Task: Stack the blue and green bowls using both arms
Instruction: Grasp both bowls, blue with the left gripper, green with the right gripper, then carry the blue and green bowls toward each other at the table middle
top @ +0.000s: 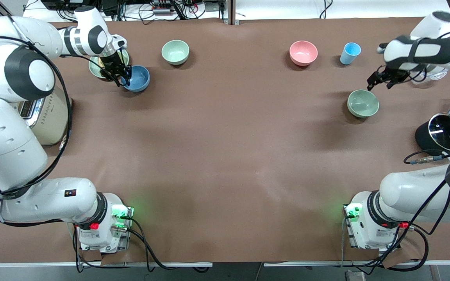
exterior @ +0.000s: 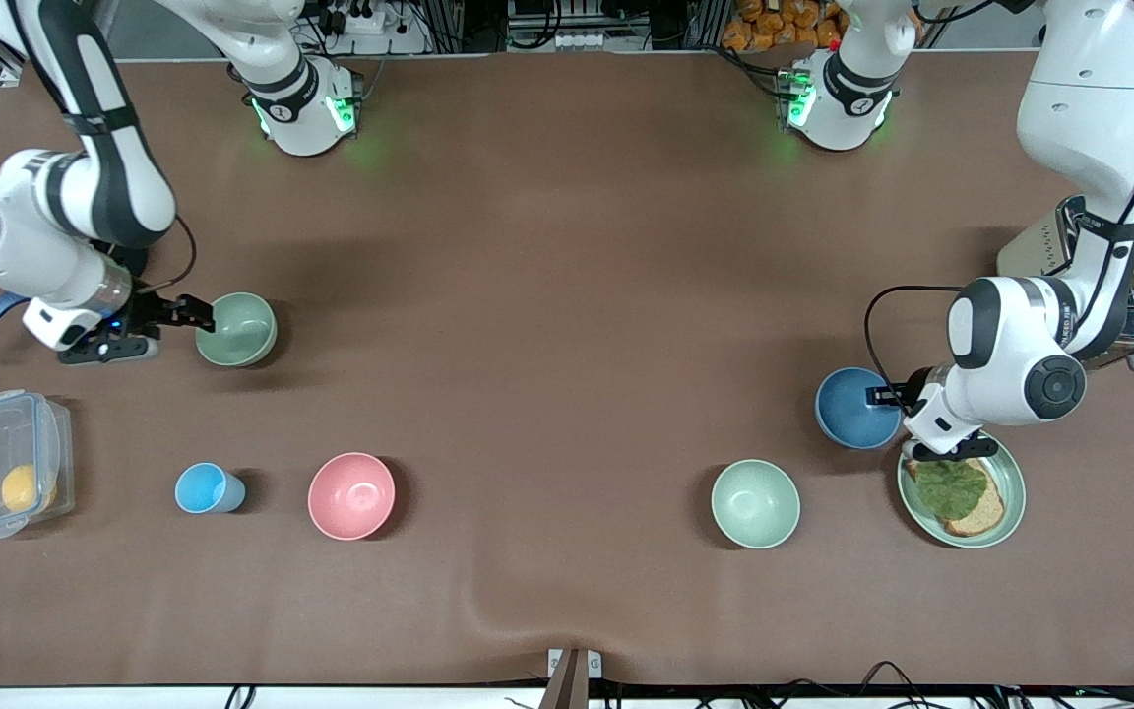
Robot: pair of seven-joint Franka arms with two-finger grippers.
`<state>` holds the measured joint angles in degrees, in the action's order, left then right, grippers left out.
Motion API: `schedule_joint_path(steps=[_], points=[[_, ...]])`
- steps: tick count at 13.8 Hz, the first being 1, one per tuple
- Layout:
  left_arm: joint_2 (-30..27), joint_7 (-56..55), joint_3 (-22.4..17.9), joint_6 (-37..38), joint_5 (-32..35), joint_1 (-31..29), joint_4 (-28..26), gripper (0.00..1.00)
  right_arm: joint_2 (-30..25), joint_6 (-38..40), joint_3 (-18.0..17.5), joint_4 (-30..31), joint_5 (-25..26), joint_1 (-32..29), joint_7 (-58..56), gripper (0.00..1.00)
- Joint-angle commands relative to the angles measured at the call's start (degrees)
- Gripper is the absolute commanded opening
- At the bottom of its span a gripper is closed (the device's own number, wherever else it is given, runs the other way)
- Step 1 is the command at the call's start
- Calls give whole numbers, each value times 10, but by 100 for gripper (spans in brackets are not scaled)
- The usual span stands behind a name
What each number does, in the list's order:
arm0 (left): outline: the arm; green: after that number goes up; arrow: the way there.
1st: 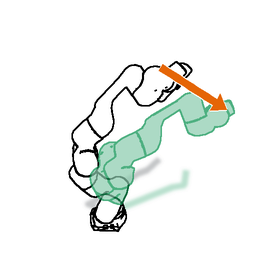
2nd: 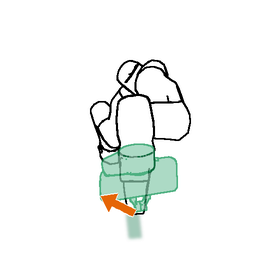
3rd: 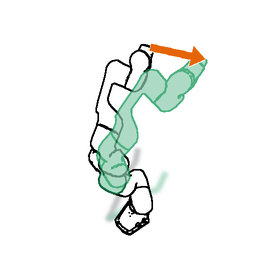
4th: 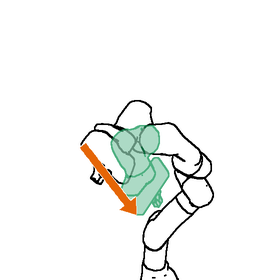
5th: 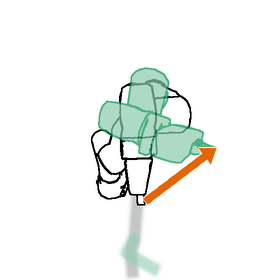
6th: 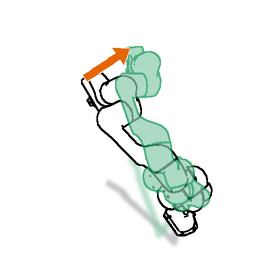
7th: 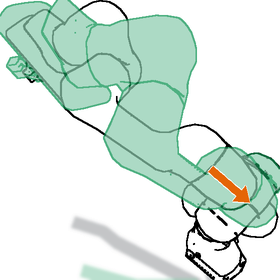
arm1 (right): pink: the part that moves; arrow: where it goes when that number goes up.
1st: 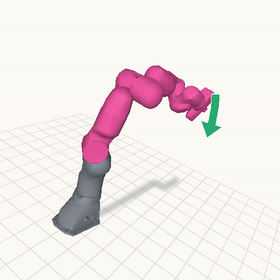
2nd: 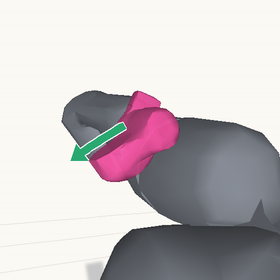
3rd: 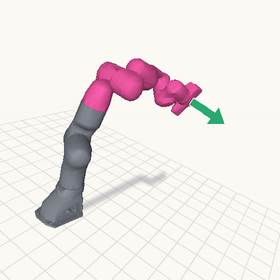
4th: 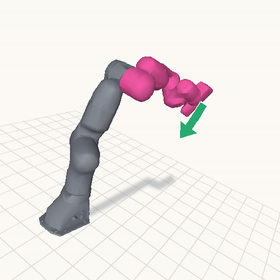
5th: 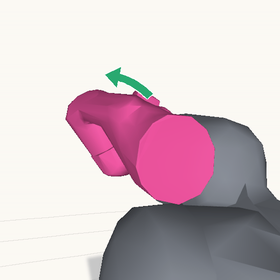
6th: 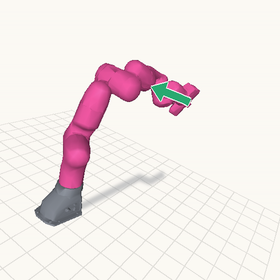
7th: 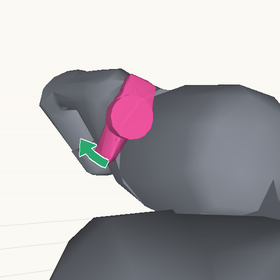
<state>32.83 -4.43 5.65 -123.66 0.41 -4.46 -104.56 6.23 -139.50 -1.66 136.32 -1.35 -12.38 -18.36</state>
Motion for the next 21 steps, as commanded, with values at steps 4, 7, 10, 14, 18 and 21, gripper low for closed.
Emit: schedule_joint_path(steps=[4,7,10,14,18,21], points=[[-8,-8,3,-2,10,0,12,0,13,-109,-7,61,-12,-11,-39,74],[-31,-8,4,1,10,-1,11,0,28,-133,-7,61,-12,-26,-66,76],[-56,-10,7,2,10,0,11,0,51,-164,-7,61,-12,-31,-74,64],[-90,-10,9,8,6,0,7,0,61,-172,-8,61,-12,-31,-75,0],[-123,-31,23,38,3,2,6,0,48,-127,-12,47,-23,-29,-69,0],[-151,-64,45,70,3,1,6,0,28,-35,-13,13,-107,-14,-65,0]])
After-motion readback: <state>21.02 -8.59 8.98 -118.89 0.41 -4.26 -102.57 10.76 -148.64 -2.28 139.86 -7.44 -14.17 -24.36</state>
